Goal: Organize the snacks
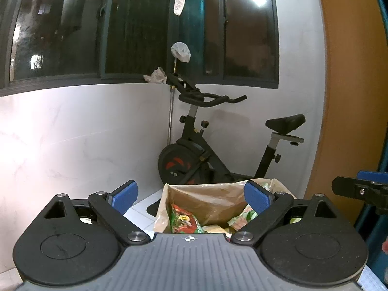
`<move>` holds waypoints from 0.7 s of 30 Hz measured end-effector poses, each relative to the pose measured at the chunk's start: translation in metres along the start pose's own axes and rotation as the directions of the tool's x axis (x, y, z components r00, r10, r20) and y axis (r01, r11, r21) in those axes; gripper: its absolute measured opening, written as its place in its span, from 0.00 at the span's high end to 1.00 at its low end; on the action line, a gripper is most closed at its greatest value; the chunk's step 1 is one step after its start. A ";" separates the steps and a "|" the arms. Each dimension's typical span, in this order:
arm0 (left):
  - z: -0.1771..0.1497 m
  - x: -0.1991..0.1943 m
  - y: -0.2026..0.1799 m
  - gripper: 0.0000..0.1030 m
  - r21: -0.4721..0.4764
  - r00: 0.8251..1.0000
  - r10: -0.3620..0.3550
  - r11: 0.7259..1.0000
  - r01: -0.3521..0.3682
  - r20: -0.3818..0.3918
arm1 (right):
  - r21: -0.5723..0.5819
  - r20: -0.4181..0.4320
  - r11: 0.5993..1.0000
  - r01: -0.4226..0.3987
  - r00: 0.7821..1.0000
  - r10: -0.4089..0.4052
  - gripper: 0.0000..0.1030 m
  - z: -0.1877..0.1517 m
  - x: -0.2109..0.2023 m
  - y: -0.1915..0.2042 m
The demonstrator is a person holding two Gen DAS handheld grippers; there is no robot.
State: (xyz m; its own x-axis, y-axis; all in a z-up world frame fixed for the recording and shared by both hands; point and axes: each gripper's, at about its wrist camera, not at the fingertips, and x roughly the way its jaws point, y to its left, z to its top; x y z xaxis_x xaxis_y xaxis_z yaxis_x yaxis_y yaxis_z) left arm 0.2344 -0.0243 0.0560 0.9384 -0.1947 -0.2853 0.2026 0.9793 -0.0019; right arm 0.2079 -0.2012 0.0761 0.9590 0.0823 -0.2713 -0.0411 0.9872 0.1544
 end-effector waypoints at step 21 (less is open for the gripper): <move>-0.009 -0.001 0.002 0.07 0.000 1.000 -0.005 1.000 0.005 -0.017 | -0.003 -0.011 1.000 0.003 1.000 -0.003 0.00 0.001 -0.005 0.002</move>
State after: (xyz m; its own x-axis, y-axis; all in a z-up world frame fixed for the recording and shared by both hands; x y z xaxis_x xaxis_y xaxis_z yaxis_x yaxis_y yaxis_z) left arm 0.2318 -0.0217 0.0478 0.9326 -0.1987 -0.3014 0.2073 0.9783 -0.0034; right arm 0.2032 -0.1994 0.0786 0.9559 0.0808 -0.2824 -0.0390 0.9878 0.1505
